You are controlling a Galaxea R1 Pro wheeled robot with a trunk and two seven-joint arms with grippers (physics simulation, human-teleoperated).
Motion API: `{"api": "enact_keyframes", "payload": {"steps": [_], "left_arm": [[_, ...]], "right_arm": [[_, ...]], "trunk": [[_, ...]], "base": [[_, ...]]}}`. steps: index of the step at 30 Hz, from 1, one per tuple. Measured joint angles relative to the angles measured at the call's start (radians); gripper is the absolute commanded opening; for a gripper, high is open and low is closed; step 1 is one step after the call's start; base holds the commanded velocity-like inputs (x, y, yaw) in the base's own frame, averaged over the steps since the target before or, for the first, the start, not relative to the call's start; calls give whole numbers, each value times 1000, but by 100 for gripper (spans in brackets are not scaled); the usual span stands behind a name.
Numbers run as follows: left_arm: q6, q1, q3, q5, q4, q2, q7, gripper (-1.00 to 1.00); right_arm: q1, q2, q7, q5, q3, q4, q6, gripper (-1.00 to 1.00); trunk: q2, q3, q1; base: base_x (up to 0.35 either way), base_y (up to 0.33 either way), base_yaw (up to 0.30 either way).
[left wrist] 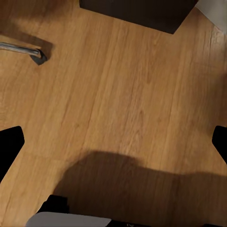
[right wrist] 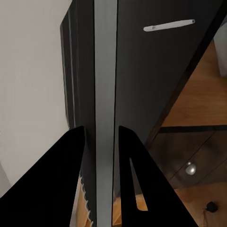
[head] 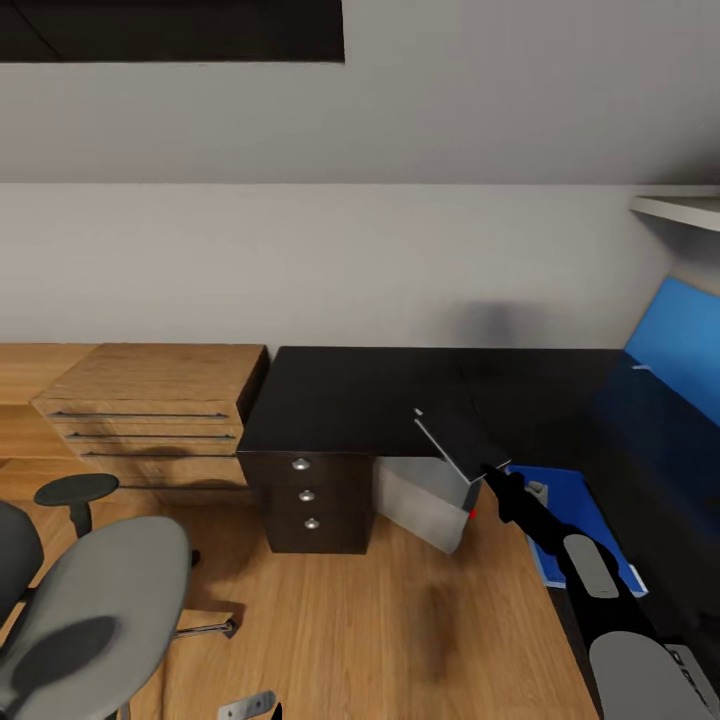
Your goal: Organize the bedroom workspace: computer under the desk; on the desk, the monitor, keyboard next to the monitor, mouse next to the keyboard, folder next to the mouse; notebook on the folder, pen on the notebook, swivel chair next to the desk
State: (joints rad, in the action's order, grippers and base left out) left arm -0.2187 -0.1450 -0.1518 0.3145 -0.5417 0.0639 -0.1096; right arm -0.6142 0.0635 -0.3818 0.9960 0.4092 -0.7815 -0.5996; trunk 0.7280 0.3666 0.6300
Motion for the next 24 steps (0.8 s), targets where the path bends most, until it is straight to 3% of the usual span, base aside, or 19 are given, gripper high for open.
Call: {"api": "enact_keyframes", "payload": {"steps": [24], "left_arm": [[-2, 0, 2, -1, -1, 0, 0, 100]], "right_arm": [[0, -2, 5, -6, 0, 1, 16, -100]], "trunk": [[0, 0, 0]], "base": [[0, 0, -219]]}}
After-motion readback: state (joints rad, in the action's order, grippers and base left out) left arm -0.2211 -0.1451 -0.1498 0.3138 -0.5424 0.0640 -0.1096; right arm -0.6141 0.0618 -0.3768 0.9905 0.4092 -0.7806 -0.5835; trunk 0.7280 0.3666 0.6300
